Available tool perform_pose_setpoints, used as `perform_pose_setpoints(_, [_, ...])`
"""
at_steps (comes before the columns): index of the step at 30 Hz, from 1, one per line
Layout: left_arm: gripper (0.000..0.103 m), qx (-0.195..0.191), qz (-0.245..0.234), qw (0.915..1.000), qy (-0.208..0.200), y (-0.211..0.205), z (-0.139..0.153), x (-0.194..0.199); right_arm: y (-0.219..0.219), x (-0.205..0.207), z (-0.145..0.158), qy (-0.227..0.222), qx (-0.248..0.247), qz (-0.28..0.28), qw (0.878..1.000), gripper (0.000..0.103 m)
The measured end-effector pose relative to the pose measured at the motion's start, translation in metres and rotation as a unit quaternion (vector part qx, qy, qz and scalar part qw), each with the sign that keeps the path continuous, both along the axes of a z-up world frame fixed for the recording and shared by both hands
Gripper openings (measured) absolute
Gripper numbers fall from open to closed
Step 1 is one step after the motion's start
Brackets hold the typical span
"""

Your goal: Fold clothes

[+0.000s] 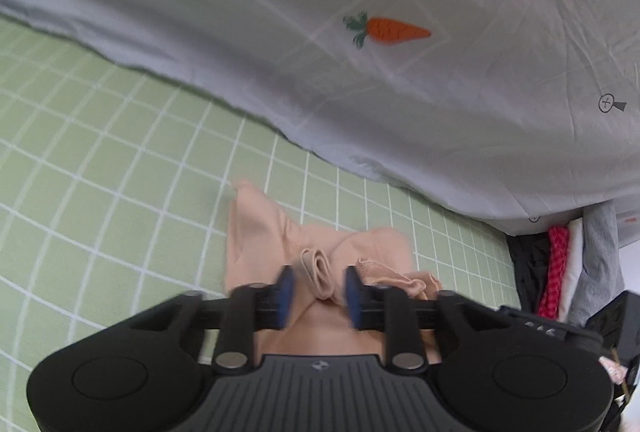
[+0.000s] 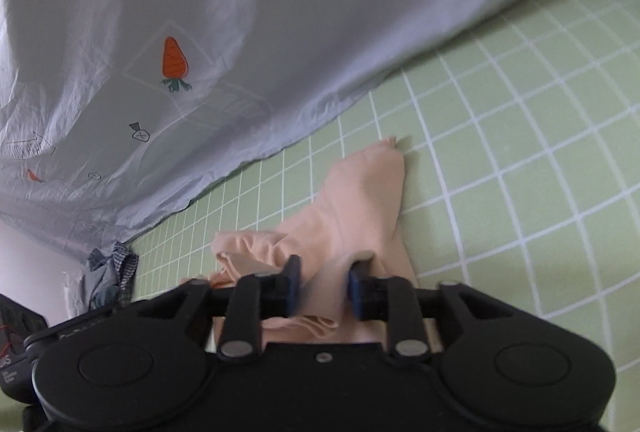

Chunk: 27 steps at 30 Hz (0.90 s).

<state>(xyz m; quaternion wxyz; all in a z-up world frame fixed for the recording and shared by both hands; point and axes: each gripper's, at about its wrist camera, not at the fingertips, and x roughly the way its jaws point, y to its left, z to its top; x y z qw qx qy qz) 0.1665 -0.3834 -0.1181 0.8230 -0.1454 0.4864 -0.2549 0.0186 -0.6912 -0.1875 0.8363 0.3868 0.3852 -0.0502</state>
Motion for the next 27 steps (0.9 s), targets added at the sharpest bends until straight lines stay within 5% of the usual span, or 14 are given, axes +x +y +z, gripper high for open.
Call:
perform_pose_setpoints(1, [0.071, 0.0, 0.006, 1.0, -0.006, 0.004, 0.004, -0.002, 0.0, -0.001, 0.006, -0.002, -0.012, -0.001, 1.0, 0.062])
perform_pose_setpoints(3, [0.075, -0.006, 0.015, 0.9998, -0.01, 0.013, 0.008, -0.008, -0.006, -0.006, 0.021, -0.019, -0.029, -0.018, 0.999, 0.075])
perform_pose_setpoints(9, [0.08, 0.009, 0.02, 0.9996, 0.018, 0.021, -0.003, -0.024, -0.014, -0.024, 0.037, -0.024, -0.053, -0.04, 0.998, 0.081])
perform_pose_setpoints(14, [0.08, 0.025, 0.016, 0.9988, 0.038, 0.012, -0.021, -0.028, -0.008, -0.026, 0.022, -0.002, -0.035, -0.028, 0.999, 0.081])
perform_pose_setpoints(27, [0.08, 0.115, 0.037, 0.9927, 0.003, -0.028, -0.035, 0.024, -0.001, 0.028, -0.001, 0.042, -0.13, 0.028, 0.99, 0.081])
